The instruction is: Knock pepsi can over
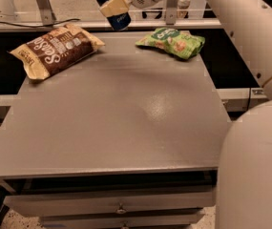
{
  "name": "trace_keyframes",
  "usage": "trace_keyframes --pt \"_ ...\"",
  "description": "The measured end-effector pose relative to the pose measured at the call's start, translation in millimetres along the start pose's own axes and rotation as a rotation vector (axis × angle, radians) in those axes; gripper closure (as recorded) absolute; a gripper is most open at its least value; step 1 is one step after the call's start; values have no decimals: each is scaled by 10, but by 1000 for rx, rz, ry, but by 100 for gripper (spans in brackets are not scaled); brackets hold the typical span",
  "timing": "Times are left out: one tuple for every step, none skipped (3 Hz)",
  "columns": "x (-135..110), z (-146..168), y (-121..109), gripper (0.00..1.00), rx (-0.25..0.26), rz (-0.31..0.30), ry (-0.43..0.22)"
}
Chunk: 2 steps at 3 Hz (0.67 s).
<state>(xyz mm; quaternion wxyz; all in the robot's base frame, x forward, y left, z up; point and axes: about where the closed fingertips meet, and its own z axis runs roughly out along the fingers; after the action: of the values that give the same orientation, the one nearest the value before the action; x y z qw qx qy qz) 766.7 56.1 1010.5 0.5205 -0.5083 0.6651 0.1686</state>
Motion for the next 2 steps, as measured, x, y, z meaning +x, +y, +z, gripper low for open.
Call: trace_keyframes --pt "251 -4 302 100 -139 -64 120" --pt "506 -38 898 100 -328 -141 253"
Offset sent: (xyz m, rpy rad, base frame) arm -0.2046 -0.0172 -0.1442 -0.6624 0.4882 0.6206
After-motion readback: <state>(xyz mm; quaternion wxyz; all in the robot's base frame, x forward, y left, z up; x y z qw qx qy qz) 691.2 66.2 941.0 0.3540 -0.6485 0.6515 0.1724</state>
